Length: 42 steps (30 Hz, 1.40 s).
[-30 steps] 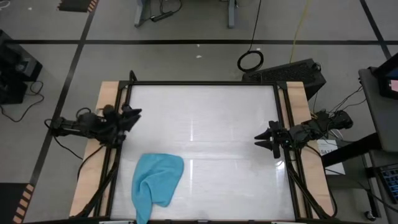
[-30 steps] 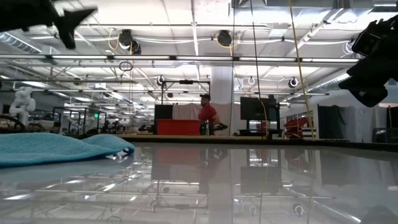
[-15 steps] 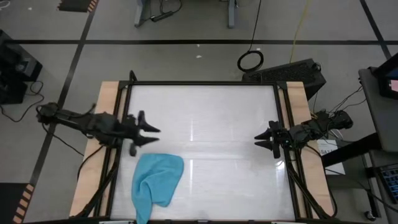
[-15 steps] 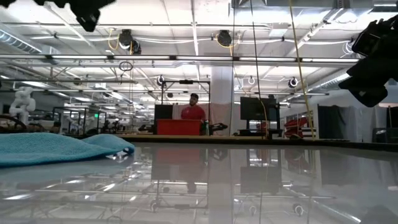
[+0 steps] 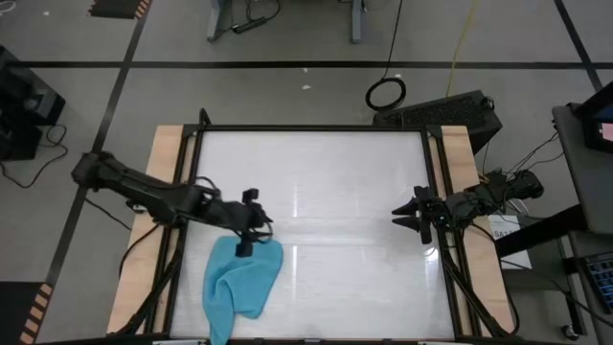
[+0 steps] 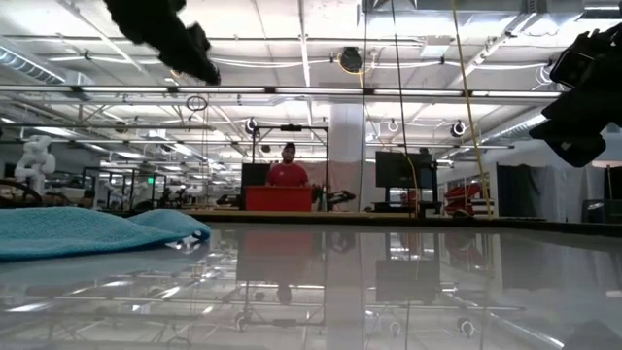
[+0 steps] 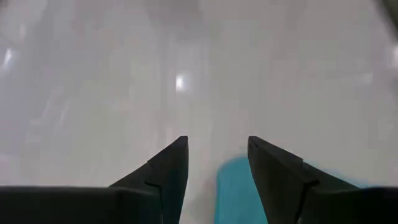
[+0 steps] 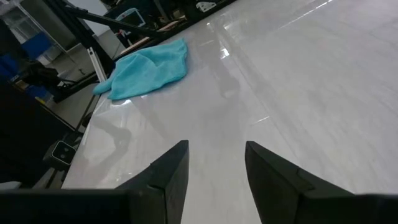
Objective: Roll towel into tight, uniform cylinder
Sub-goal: Roll the blue microfiber towel
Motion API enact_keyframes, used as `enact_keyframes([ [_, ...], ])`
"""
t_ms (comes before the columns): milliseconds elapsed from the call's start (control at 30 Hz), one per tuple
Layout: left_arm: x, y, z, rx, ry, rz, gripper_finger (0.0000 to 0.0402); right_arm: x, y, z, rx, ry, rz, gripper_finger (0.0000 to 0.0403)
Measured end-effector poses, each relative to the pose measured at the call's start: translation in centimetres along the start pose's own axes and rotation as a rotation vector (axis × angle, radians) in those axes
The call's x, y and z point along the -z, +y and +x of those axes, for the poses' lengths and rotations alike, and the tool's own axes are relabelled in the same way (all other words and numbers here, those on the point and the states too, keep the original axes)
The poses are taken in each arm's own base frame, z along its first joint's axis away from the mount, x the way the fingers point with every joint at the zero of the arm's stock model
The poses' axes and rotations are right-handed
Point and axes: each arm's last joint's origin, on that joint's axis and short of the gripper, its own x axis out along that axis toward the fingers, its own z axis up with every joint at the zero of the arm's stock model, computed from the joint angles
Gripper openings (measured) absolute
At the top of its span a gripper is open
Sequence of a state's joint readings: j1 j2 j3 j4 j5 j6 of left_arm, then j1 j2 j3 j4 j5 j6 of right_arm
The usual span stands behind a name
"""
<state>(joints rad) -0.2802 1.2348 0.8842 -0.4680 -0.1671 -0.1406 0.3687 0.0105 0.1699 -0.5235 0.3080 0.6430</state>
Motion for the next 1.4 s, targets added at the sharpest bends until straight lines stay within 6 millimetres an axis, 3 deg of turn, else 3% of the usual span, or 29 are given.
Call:
enact_keyframes([
  [267,1.7,-0.8,5.7,0.005,0.23,0.032,0.0196,0.0,0.0,0.0,0.0,0.0,0.0,0.0148],
  [467,2.9,-1.4,9.0,0.054,0.312,0.027,0.0235,0.0,0.0,0.0,0.0,0.0,0.0,0.0148],
  [633,4.0,-1.7,11.2,0.085,0.381,0.033,0.0239,0.0,0.0,0.0,0.0,0.0,0.0,0.0148],
  [767,4.6,-1.9,12.1,0.089,0.418,0.034,0.021,0.0,0.0,0.0,0.0,0.0,0.0,0.0148],
  [867,4.3,-2.0,12.3,0.101,0.416,0.035,0.0137,0.0,0.0,0.0,0.0,0.0,0.0,0.0148],
  [967,3.2,-2.1,12.1,0.116,0.395,0.075,0.0036,0.0,0.0,0.0,0.0,0.0,0.0,0.0148],
  [1000,2.5,-2.2,12.0,0.127,0.376,0.085,0.002,0.0,0.0,0.0,0.0,0.0,0.0,0.0148],
  [1200,-2.6,-2.7,10.6,0.148,0.26,0.16,0.0007,0.0,0.0,0.0,0.0,0.0,0.0,0.0148],
  [1400,-8.5,-2.7,7.6,0.08,0.146,0.223,0.0006,0.0,0.0,0.0,0.0,0.0,0.0,0.0148],
])
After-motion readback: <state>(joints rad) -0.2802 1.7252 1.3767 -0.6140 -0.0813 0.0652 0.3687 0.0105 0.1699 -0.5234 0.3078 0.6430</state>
